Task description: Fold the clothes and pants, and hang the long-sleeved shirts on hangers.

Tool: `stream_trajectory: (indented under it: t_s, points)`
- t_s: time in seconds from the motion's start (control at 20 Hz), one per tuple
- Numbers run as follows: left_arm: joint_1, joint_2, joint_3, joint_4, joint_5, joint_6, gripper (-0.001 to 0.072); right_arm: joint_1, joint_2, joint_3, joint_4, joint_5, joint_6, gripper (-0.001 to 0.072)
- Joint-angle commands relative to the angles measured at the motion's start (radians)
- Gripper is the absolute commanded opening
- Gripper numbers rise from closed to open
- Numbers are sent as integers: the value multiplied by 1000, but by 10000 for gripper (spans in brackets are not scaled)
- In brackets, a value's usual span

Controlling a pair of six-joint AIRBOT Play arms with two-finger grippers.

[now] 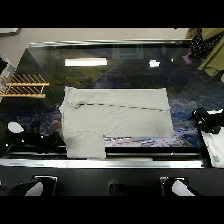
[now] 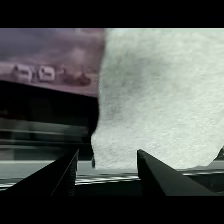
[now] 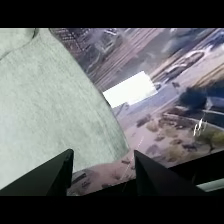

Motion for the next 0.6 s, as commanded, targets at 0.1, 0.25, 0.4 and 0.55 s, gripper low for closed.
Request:
stream_trajectory:
  t_s: [0.1, 0.25, 0.4, 0.55]
  points:
    - [-16, 23, -124, -43, 75, 3, 431, -2, 45, -13, 23, -32, 5, 453]
    - [-57, 10, -132, -50, 144, 3, 431, -2, 61, -13, 34, -32, 5, 444]
    - [-87, 3, -132, -86, 221, 3, 431, -2, 78, -13, 34, -39, 4, 408]
    - [-94, 3, -132, -98, 259, 3, 431, -2, 83, -13, 35, -48, 4, 408]
